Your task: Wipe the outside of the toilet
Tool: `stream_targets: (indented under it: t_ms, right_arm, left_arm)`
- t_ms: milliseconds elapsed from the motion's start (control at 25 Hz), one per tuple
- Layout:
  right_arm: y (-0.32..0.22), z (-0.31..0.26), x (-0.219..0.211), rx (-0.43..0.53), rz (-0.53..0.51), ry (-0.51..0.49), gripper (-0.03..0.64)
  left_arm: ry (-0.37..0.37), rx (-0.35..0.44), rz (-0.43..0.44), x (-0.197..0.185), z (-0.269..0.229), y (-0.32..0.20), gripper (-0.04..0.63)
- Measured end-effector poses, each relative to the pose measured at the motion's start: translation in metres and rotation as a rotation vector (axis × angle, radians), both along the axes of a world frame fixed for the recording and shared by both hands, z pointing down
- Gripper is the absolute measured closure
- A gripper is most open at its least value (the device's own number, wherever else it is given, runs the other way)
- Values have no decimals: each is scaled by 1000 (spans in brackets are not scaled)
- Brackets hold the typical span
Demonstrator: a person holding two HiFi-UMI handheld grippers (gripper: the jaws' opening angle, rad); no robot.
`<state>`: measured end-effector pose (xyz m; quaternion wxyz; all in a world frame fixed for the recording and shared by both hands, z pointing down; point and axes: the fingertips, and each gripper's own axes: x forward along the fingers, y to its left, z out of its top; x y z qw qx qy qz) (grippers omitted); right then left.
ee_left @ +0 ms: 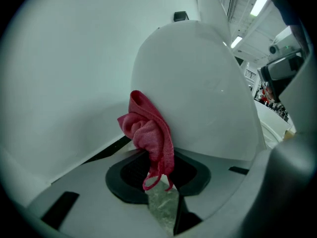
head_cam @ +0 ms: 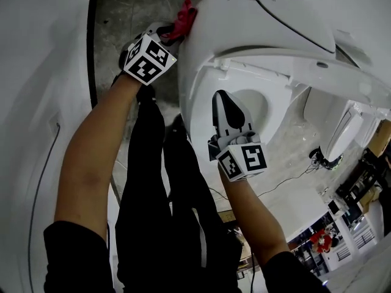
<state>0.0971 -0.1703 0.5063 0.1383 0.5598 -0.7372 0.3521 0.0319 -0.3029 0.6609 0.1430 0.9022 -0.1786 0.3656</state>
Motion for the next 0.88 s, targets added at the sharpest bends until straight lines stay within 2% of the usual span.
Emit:
stream_targets:
  t_ms: [400, 680, 880]
  right_arm:
    - [33, 7, -3, 12, -123, -3, 577]
    - [63, 10, -10, 11, -212, -14, 577]
    - [76, 27, -8, -21, -200, -1, 577]
  left_arm:
    - [-21, -56, -92, -14, 22, 110, 488]
    - [-27, -77, -124, -17, 29, 169, 488]
    - [-31, -103, -141, -20, 32, 210, 489]
